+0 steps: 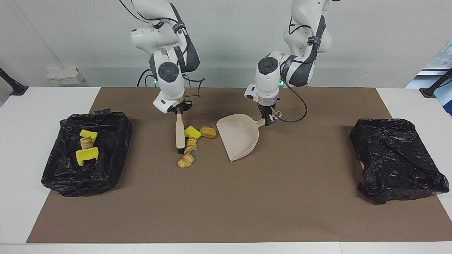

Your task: Sweep and dump trash in bin

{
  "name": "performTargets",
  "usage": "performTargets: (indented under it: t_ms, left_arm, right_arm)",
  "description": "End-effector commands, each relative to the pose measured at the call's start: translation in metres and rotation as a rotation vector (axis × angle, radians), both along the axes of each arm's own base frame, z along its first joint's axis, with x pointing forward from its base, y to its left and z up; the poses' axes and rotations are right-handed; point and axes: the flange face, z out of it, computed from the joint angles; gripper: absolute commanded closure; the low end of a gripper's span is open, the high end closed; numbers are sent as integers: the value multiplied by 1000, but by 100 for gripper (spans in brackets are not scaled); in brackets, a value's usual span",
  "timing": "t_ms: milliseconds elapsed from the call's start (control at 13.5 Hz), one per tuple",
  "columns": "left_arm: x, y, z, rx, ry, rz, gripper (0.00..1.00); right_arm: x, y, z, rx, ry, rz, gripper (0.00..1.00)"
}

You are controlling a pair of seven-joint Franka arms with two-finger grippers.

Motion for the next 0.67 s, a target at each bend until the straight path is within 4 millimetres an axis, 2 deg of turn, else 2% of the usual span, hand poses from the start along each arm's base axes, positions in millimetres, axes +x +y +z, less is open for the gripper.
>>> performTargets:
  t_ms: [0, 222, 592]
  left_arm:
    - [-8, 8, 1, 8, -13, -5, 100]
    - [-8, 8, 1, 7, -12, -5, 100]
    - [-9, 7, 1, 9, -11, -1, 100]
  right_arm:
    - [2, 0, 2, 23, -18, -10, 100]
    - [4, 3, 3, 32, -43, 4, 100]
    - [14, -7, -2, 51, -43, 44, 100]
